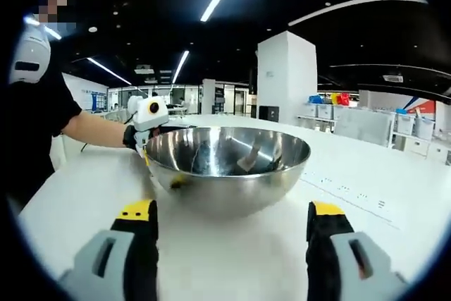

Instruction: Pick up the QQ candy scattered on the table and place it into the stainless steel bowl on the table

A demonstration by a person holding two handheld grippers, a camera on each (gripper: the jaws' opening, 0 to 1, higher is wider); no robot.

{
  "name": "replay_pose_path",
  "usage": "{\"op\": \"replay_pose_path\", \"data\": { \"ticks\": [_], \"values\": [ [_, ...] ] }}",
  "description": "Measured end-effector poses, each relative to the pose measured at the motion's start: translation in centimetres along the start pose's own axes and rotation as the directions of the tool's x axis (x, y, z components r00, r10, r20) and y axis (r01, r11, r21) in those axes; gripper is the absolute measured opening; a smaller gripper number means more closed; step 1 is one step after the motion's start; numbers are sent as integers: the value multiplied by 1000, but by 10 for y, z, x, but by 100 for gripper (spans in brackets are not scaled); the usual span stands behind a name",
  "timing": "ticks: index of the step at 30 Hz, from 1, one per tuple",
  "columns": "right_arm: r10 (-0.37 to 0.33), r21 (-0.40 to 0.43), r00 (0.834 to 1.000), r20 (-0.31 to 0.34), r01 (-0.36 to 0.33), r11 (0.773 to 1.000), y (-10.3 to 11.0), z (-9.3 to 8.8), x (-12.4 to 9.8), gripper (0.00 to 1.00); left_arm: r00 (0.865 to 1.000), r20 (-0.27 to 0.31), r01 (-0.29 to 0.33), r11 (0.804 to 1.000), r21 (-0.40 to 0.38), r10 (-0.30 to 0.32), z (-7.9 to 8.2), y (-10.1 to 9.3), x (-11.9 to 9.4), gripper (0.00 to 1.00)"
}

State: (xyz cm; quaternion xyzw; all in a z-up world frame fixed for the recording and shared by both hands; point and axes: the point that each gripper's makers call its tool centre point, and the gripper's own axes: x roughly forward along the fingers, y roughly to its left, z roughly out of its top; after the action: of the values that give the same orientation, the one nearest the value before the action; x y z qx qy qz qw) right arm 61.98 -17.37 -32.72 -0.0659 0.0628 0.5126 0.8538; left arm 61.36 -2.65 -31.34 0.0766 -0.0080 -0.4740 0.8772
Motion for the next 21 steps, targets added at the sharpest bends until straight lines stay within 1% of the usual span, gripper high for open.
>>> {"op": "replay_pose_path", "data": {
  "ticks": [1, 3, 6, 10, 12, 14, 16, 18, 19, 21],
  "values": [
    [-8, 1, 1000, 12, 8, 1000, 0, 2, -4, 85, 1000, 3, -2, 1000, -25, 2, 2, -1, -5, 83],
    [-29, 9, 999, 24, 29, 1000, -1, 6, -12, 84, 1000, 3, -2, 999, -32, 2, 6, -5, -12, 82],
    [-48, 4, 998, 41, 48, 999, 4, 14, -21, 82, 1000, -13, -22, 1000, 21, 22, 10, -9, -22, 80],
    [-78, 6, 995, 61, 77, 997, 12, 25, -30, 82, 999, -25, -31, 999, 32, 32, 20, -21, -35, 78],
    [-107, 22, 993, 48, 106, 994, 17, 29, -36, 86, 999, -33, -36, 999, 40, 38, 28, -28, -42, 77],
    [-125, 28, 991, 47, 124, 992, 25, 36, -42, 87, 999, -27, -39, 998, 40, 40, 39, -38, -49, 78],
    [-156, 12, 984, 87, 156, 988, 34, 52, -51, 86, 998, -20, -50, 997, 62, 52, 52, -47, -58, 78],
    [-182, 0, 976, 119, 183, 983, 45, 68, -60, 84, 998, 0, -58, 995, 77, 58, 66, -56, -66, 78],
    [-189, -8, 974, 121, 191, 981, 56, 77, -66, 83, 998, 12, -62, 996, 68, 62, 76, -63, -73, 77],
    [-198, -8, 970, 143, 201, 980, 70, 89, -72, 83, 998, 33, -56, 998, 41, 55, 90, -77, -83, 74]
  ]
}}
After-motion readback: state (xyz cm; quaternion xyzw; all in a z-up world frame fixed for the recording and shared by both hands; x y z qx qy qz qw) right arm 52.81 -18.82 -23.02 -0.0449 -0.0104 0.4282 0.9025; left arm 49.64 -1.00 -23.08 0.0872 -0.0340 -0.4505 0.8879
